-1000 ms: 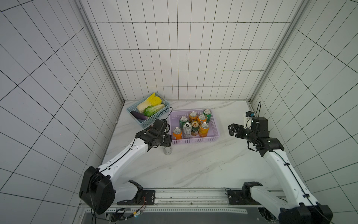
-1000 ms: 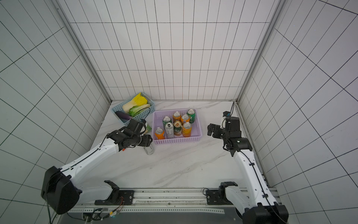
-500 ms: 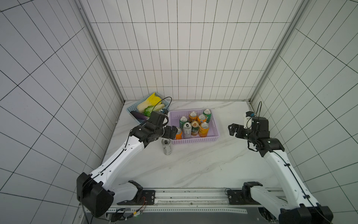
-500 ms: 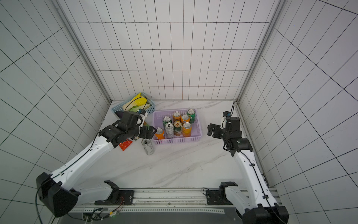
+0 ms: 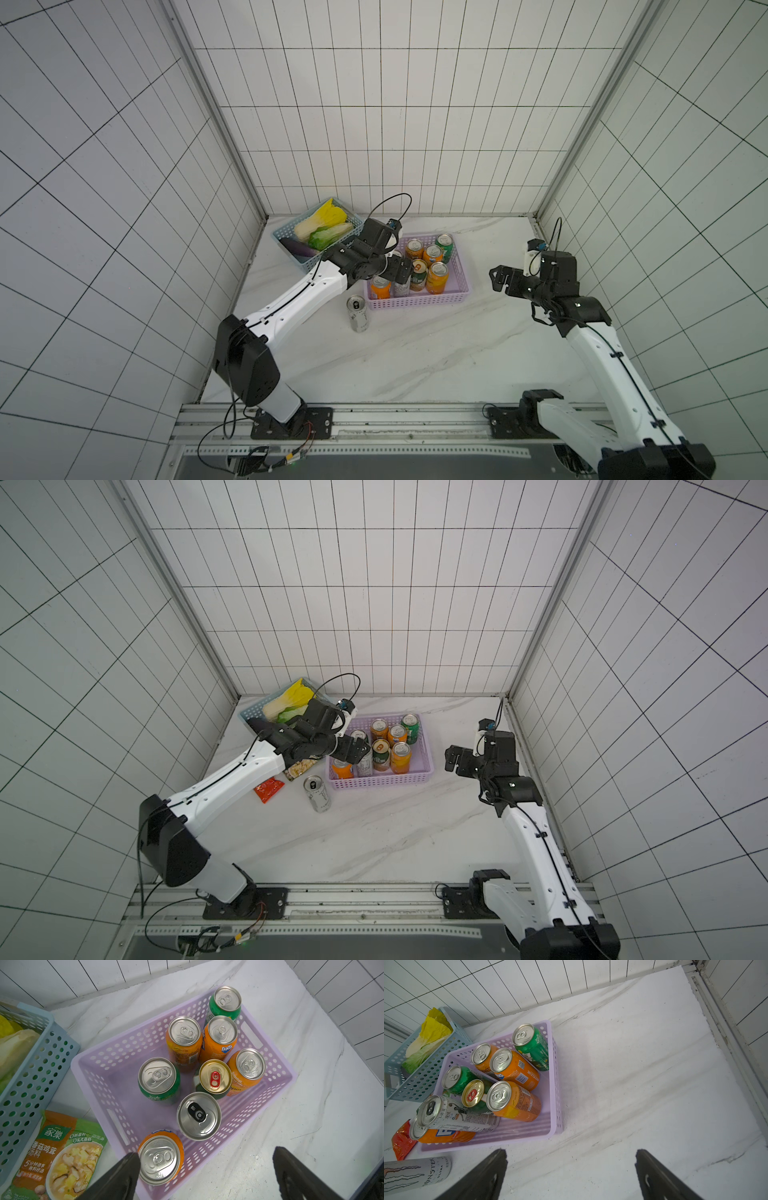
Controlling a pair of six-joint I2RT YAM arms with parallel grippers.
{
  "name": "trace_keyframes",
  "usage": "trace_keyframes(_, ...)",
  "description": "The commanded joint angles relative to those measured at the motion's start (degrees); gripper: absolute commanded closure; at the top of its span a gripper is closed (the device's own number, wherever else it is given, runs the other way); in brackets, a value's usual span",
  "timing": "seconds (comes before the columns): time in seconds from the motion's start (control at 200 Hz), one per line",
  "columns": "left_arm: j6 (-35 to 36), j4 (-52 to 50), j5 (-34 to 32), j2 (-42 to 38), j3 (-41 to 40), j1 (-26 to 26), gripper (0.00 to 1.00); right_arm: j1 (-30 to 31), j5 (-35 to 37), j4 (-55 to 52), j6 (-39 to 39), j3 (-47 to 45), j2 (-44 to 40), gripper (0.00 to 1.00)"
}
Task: Take out the drinks from the basket
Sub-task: Pick up the drink from the basket.
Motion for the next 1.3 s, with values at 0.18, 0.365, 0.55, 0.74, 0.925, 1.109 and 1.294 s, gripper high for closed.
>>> trace_keyframes(0.18, 4.15, -6.4, -7.56, 11.59, 9.81, -2.92, 0.02, -0.29, -0.23, -1.63, -0.99, 0.55, -1.94, 0.01)
trace_keyframes(0.365, 3.86, -9.85, -9.81, 17.52, 14.18, -3.35, 0.03, -0.37, -0.14, -2.25, -1.56, 0.54, -2.46, 0.01)
trace_keyframes(0.55, 3.33, -9.51, -10.14, 19.92, 14.2, -3.5, 0.04, -0.37, -0.11, -2.25, -1.61, 0.34, -2.68, 0.0)
trace_keyframes(0.74, 2.99, -8.52, -10.3, 20.92, 14.02, -3.5, 0.15, -0.43, -0.21, -2.34, -1.61, 0.18, -2.66, 0.01)
trace_keyframes(0.925, 2.68, -8.54, -10.08, 21.4, 14.2, -3.51, 0.25, -0.4, 0.03, -2.43, -1.87, -0.09, -2.79, 0.01)
trace_keyframes(1.109, 2.45, -8.54, -10.01, 20.79, 13.93, -3.5, 0.34, -0.42, 0.03, -2.43, -1.78, -0.09, -2.86, 0.01)
trace_keyframes(1.294, 2.45, -8.52, -9.93, 19.89, 13.86, -3.5, 0.41, -0.42, 0.03, -2.39, -1.86, -0.15, -2.82, 0.01)
